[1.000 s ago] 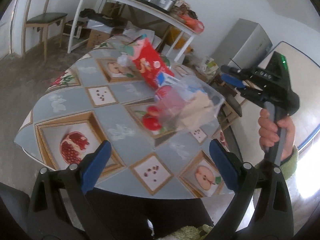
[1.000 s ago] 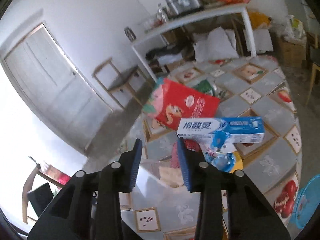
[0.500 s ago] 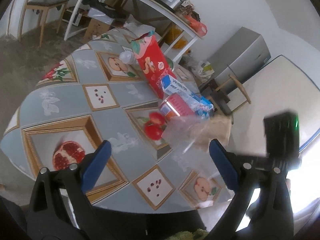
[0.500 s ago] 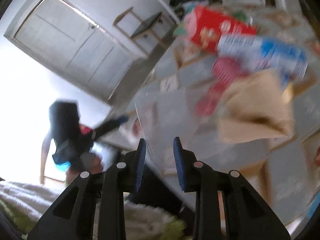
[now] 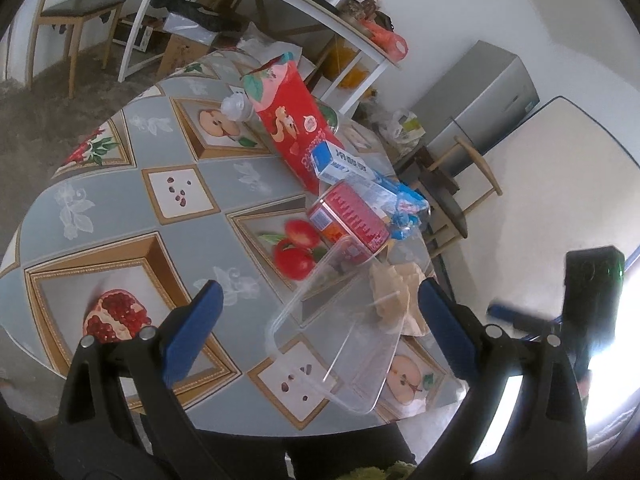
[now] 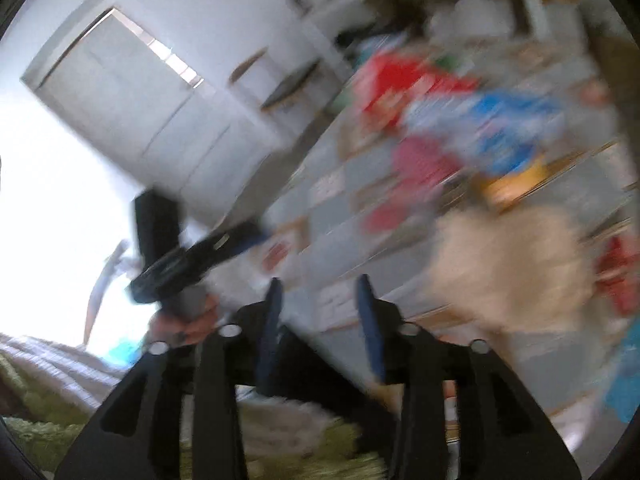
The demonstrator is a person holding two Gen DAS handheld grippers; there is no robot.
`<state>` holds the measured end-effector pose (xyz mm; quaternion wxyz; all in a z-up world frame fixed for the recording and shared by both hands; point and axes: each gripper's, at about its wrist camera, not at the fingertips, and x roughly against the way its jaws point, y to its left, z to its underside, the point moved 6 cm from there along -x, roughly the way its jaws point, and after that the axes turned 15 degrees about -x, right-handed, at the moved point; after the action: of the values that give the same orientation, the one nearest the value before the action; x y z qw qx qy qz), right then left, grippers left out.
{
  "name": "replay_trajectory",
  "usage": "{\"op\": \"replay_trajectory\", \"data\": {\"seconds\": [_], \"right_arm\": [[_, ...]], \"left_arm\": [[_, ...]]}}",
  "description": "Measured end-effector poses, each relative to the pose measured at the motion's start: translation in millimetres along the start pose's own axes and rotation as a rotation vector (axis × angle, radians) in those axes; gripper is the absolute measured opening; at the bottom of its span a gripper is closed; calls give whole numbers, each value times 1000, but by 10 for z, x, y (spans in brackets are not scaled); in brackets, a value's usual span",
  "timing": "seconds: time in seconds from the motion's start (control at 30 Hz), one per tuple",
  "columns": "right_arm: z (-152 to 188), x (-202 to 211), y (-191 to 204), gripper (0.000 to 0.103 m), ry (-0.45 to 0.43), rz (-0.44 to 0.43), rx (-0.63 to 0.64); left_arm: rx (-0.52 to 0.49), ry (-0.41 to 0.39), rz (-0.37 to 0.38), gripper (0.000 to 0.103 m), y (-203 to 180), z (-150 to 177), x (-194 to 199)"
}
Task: Collect trash
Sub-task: 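Grasp the brown paper with the right tool while the left tool grasps the clear plastic box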
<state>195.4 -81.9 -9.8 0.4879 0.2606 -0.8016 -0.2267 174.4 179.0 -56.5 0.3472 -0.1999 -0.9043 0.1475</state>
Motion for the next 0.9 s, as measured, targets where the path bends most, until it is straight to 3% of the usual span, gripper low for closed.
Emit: {"op": "replay_trajectory", "data": {"seconds": [0.03,0.13,0.2,0.37,0.5,0.63,0.73,0.9], "right_arm": [[-63,43,-110,60,-48,60,-8],[-198,14,-451,74,-128,228,-12],[-240,-141,-642,79,-115,299,-15],[-185,-689,-796,85,-9,362,39],[-108,-942,-858,85,27,448,128],[-37,-1033,-976,84,49,475,126],[-20,-1033,-1049,66,39,498,112],[-9,-982,-1084,54,14,530,103]], "left_arm": [[-13,-5,0,91,-30,-11,7],[-56,-5,6,91,-141,-17,-9],[-73,8,15,90,-210,4,-50],[-119,59,-2,85,-357,119,-182],[-154,88,-31,81,-394,202,-210],[-166,109,-61,76,-360,233,-219],[-167,116,-83,74,-310,237,-219],[-150,131,-119,71,-173,217,-250]]}}
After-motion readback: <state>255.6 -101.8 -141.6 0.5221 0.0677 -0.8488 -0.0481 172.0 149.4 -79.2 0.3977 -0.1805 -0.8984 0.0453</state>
